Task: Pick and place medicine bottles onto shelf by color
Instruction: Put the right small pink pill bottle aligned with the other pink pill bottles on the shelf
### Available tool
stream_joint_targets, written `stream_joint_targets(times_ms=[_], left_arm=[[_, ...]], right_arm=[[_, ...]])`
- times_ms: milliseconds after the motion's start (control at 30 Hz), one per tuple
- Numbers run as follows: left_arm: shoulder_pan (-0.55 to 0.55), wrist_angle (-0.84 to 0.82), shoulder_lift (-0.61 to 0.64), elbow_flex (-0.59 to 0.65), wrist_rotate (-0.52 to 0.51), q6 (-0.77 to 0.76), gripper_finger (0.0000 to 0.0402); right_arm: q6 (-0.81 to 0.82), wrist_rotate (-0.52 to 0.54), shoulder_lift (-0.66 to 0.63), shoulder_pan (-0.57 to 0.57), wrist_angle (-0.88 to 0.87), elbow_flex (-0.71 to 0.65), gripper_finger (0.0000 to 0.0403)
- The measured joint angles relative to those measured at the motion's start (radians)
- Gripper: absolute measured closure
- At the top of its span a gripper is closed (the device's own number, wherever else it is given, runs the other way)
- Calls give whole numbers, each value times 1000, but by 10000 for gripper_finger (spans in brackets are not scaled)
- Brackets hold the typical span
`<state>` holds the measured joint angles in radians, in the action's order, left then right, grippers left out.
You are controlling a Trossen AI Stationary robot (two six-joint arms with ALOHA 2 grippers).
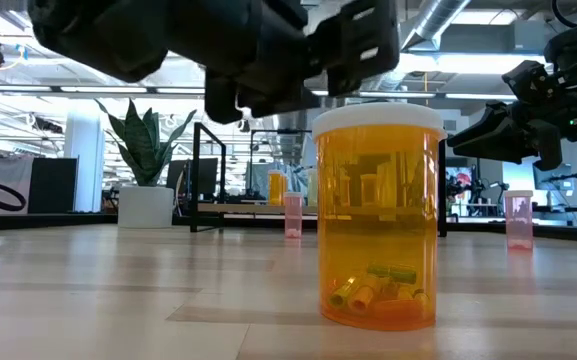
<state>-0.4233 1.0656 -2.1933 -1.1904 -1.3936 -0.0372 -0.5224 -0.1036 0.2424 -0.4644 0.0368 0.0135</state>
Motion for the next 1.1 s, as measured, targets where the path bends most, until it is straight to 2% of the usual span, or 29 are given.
stream_joint_targets(times_ms=[200,400,467,600,767,933,1100], left_arm=[[6,-32,2,3,107,-10,191],[55,-124,140,124,238,-9,191],[49,-143,199,178,236,-9,191],[8,-137,346,305,144,31,191],[-66,-140,491,443,147,169,191],[-105,-143,571,508,110,186,191],[-187,-138,662,550,49,273,191]], right_arm=[[0,0,0,0,0,0,196],[0,0,0,0,0,0,196],[0,0,0,0,0,0,196],[0,0,0,0,0,0,196],[0,0,0,0,0,0,196],[0,0,0,0,0,0,196],[0,0,0,0,0,0,196]])
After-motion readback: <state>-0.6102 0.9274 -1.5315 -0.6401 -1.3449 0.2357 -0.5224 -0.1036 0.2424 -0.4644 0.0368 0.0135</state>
